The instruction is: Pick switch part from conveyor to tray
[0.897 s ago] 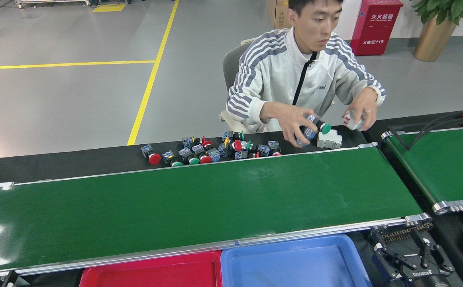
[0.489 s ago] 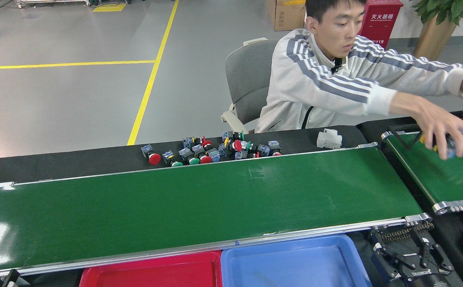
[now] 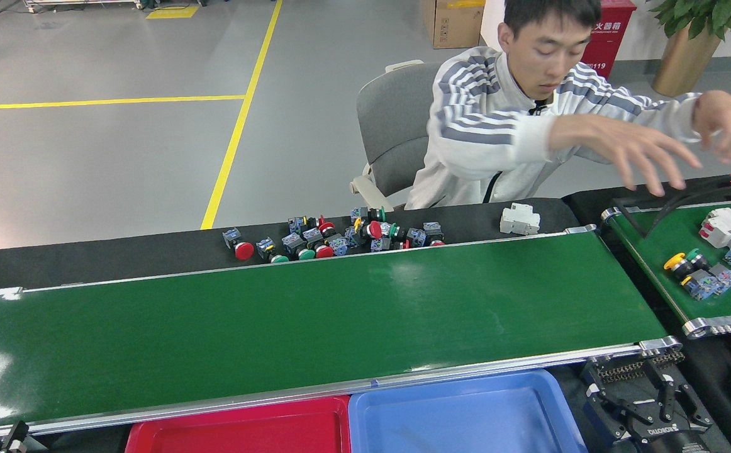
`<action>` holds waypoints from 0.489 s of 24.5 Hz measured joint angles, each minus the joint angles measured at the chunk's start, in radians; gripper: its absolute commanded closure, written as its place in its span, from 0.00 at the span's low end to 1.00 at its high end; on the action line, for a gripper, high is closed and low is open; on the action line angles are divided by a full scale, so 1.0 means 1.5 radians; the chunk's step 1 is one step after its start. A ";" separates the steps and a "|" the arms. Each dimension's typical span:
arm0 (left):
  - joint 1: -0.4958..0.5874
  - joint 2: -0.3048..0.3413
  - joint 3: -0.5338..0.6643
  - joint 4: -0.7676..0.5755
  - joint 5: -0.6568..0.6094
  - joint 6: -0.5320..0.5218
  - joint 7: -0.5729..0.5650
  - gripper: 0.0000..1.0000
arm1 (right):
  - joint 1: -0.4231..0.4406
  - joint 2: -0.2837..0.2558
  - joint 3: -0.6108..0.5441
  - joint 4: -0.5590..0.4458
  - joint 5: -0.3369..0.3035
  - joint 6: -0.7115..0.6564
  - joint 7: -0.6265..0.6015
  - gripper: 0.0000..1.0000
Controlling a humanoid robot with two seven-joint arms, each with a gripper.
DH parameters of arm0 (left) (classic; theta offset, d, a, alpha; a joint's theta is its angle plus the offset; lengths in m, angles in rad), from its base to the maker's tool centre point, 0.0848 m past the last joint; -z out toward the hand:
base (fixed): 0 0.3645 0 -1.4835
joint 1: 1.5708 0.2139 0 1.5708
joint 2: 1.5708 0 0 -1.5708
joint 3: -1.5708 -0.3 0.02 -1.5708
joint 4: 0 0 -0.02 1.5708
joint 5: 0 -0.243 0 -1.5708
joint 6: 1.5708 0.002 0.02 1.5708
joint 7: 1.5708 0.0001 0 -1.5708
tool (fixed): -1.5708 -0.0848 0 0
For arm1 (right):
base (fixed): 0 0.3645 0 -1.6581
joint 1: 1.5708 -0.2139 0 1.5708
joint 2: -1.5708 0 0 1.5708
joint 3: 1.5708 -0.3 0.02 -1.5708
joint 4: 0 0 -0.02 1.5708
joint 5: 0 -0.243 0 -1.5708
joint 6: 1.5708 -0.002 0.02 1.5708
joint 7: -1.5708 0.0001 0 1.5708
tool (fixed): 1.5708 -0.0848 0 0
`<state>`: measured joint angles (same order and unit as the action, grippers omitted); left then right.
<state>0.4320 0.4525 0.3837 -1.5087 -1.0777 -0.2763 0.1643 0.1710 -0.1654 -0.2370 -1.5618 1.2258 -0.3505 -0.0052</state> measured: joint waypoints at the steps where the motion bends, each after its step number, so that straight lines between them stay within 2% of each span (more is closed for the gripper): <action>1: 0.000 0.000 0.000 -0.001 0.000 0.001 0.000 0.00 | 0.000 0.000 0.000 0.000 0.000 0.000 0.000 0.01; 12: -0.001 0.000 0.000 -0.002 -0.001 -0.002 0.053 0.00 | 0.000 0.000 0.000 0.000 0.000 0.003 0.001 0.01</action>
<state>0.4310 0.4525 0.3837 -1.5122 -1.0790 -0.2798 0.2442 0.1713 -0.1653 -0.2368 -1.5618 1.2259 -0.3465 -0.0040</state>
